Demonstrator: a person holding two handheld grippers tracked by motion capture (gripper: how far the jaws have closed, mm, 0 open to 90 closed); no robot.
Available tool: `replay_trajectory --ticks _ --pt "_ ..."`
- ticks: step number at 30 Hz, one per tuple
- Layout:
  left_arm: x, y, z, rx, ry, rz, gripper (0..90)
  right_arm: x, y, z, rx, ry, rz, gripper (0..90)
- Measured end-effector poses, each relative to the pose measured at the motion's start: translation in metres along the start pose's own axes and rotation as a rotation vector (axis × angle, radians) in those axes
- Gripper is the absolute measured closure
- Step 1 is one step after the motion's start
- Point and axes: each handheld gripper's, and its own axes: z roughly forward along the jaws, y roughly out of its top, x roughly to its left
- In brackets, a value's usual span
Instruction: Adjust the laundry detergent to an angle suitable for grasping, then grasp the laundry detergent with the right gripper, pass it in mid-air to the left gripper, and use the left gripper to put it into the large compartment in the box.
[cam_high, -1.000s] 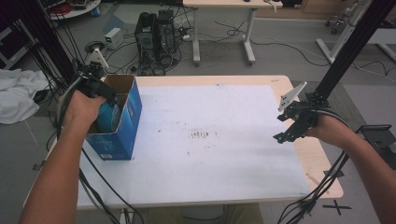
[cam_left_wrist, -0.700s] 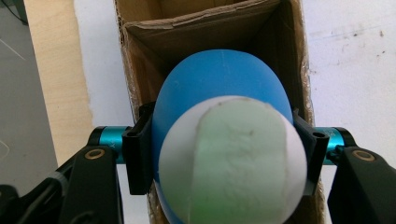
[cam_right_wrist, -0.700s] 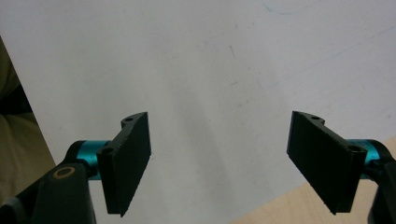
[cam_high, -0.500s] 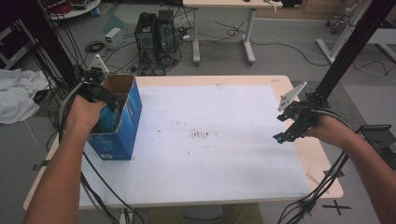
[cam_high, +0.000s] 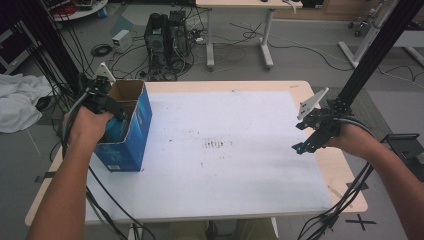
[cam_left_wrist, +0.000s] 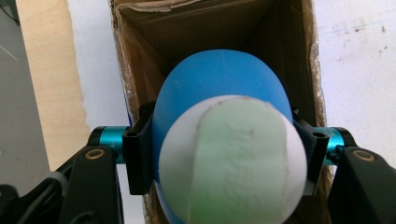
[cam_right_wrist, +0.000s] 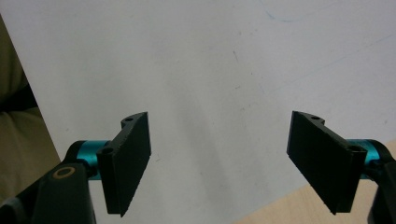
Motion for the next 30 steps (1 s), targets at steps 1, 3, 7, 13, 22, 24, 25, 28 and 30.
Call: replay_trajectory --ticks 1,3,7,13,22,24,25,28,30 --pt "0.0 0.0002 0.0002 0.004 0.0 -0.003 38.0 -0.0001 -0.0006 -0.0008 0.002 0.0 0.003 21.0" --pt "0.0006 0.0004 0.0011 0.001 -0.001 -0.003 38.0 -0.0005 -0.0017 -0.0018 -0.006 -0.003 0.011 21.0" --pt "0.0023 0.0006 0.0003 0.002 -0.003 -0.001 38.0 -0.0011 -0.0027 -0.0034 -0.001 -0.006 0.02 21.0" --pt "0.0025 -0.0027 -0.0016 -0.013 -0.005 -0.013 38.0 0.0002 0.0018 -0.0015 0.002 -0.004 0.009 21.0" --pt "0.0037 -0.0062 -0.0047 -0.019 0.001 -0.009 38.0 0.0038 0.0052 -0.0076 -0.014 -0.012 -0.017 21.0" --pt "0.0041 -0.0067 -0.0051 -0.015 0.0 0.002 38.0 0.0057 0.0043 -0.0075 -0.006 -0.015 -0.005 21.0" --pt "0.0039 -0.0067 -0.005 -0.014 -0.001 0.003 38.0 0.0053 0.004 -0.0075 -0.011 -0.011 -0.015 21.0" --pt "0.0018 -0.0063 -0.0033 -0.017 -0.003 -0.002 38.0 0.0052 0.0032 -0.0085 -0.012 -0.013 -0.008 21.0" --pt "0.0015 -0.0055 -0.0023 -0.006 -0.006 -0.001 38.0 0.0056 0.0029 -0.0089 -0.02 -0.015 -0.01 21.0"
